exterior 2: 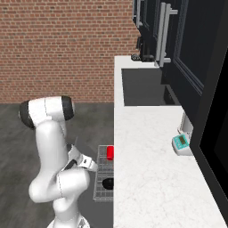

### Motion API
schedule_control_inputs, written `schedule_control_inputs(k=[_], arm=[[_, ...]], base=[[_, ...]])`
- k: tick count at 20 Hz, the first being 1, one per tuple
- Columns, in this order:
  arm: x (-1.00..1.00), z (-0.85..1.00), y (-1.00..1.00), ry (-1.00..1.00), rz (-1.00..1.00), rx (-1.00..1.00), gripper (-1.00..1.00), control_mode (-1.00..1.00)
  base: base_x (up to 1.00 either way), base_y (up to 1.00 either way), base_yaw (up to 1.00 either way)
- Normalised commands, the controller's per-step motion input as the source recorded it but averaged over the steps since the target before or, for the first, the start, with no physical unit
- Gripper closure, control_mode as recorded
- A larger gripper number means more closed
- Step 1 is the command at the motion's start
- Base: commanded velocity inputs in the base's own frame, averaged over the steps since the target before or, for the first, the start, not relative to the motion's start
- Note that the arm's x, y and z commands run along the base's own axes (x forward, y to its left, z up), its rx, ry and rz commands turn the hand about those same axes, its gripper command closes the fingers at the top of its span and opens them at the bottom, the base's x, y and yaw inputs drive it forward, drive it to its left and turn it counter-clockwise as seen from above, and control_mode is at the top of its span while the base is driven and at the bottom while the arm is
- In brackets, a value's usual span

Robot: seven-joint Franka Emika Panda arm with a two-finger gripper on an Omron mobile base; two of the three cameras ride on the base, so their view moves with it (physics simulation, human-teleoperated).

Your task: Pick up the cup and bowl from the counter, place them in the dishwasher, and close the dishwasher door.

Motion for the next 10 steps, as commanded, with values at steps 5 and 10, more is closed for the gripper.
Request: schedule_control_inputs(k=[5, 10], arm=[[-0.02, 1.0, 0.7, -0.05, 0.05, 0.0, -1.0, -1.0], [0.0, 1.0, 0.69, 0.0, 0.04, 0.0, -1.0, -1.0]], base=[[0.0, 0.0, 0.0], [0.0, 0.0, 0.0]])
